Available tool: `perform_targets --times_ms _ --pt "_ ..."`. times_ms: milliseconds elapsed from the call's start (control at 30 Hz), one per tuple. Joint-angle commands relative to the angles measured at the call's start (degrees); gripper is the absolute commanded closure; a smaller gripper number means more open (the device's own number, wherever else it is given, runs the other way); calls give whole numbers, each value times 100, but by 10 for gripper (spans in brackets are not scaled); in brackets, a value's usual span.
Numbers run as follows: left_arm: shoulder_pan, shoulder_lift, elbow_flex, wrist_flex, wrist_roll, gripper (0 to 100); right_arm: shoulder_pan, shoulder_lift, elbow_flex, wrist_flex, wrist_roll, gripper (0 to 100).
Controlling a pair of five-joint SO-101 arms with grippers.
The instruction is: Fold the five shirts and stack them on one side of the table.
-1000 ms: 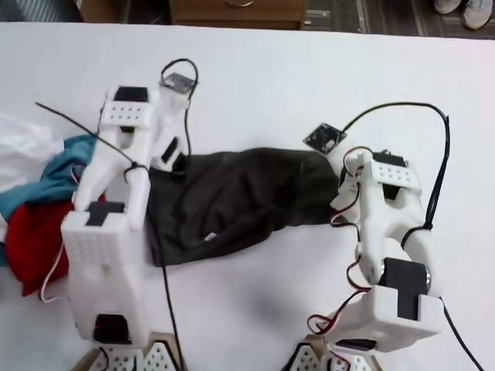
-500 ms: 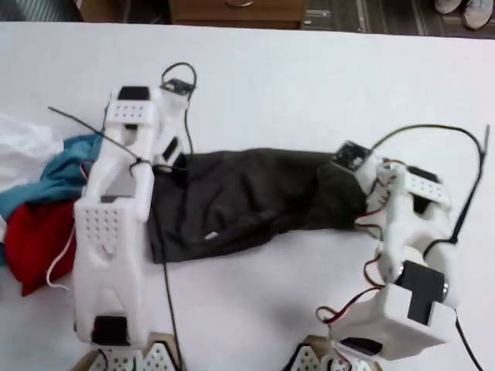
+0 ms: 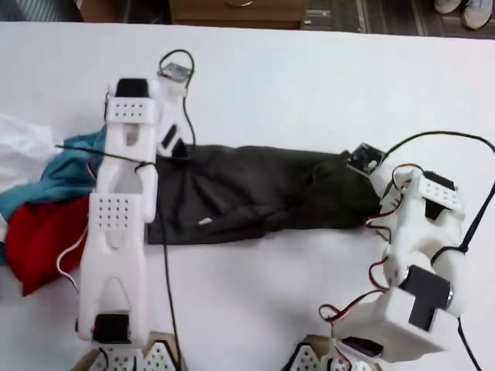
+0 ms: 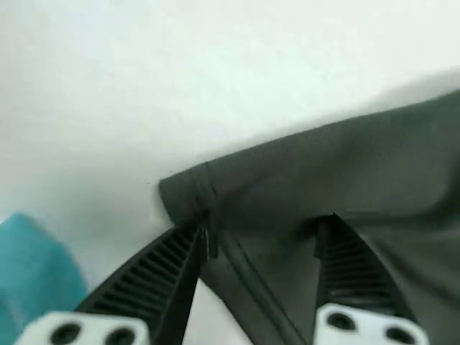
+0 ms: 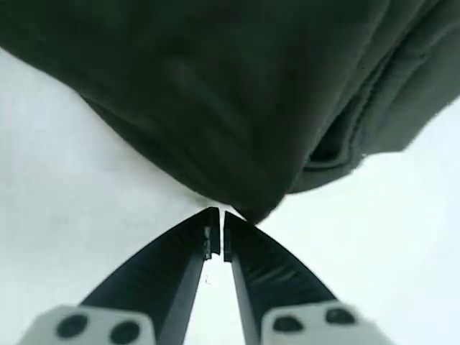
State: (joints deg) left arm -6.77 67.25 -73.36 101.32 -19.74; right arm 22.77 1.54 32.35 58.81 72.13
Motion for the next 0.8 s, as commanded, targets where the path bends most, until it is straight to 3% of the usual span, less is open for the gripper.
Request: perform_targets --times_ms 0,133,467,767 --pt "-88 -484 -268 105 44 753 -40 -734 -316 330 0 978" --pt "-79 -1064 -127 105 53 753 -242 -1455 -316 593 -114 978" --pt "-290 -1618 822 35 466 753 -1763 -637 -343 -875 -2145 978" --pt "-466 -642 910 -378 492 753 -2888 286 -352 -1218 -2435 978"
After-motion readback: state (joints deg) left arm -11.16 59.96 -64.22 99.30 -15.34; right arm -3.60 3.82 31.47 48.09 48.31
